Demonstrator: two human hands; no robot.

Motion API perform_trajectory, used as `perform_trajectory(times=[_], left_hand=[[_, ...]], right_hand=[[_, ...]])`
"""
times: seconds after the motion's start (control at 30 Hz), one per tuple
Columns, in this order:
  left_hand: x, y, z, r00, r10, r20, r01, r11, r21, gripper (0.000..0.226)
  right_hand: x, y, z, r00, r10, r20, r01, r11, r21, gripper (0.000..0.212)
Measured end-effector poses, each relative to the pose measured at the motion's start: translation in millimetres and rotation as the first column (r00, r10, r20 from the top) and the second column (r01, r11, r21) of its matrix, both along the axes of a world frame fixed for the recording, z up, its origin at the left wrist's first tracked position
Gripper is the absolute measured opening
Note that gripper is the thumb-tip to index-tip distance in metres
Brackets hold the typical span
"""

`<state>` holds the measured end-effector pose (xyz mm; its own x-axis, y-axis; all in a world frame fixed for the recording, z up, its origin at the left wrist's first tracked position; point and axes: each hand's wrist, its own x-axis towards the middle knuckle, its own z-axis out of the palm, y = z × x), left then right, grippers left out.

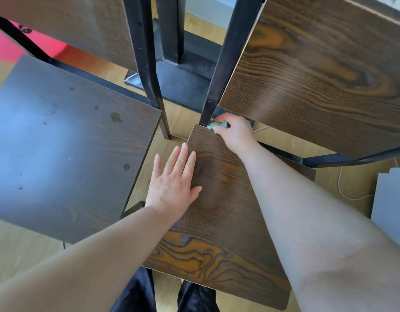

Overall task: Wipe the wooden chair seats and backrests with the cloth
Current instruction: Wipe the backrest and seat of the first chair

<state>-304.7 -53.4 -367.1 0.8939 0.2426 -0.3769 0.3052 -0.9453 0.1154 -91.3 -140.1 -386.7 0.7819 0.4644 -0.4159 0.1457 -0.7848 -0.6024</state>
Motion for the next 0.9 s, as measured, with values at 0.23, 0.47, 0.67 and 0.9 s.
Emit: perform_trajectory(times=[0.23,0.47,0.67,0.9], left_hand=[[-15.2,3.8,4.2,1.000,-0.008,-0.008,0.008,1.000,0.006,0.081],[-27.2,7.0,10.6,0.999,-0.022,-0.024,0.022,0.999,0.024,0.082],[-38.6,10.0,14.0,0.999,-0.036,-0.024,0.036,0.999,0.023,0.082],[-41.6,19.8,13.2,0.998,-0.069,-0.008,0.070,0.997,0.045,0.082]], right_hand=[[-14.7,-3.6,14.4,0.999,-0.045,0.016,0.044,0.997,0.060,0.019],[-44.6,-9.3,24.7,0.997,-0.046,-0.054,0.049,0.997,0.063,0.020],[-95.7,-15.5,22.0,0.993,-0.102,-0.058,0.105,0.993,0.058,0.018],[-86.1,-53.3,35.7,0.871,-0.490,0.038,0.479,0.863,0.163,0.025]])
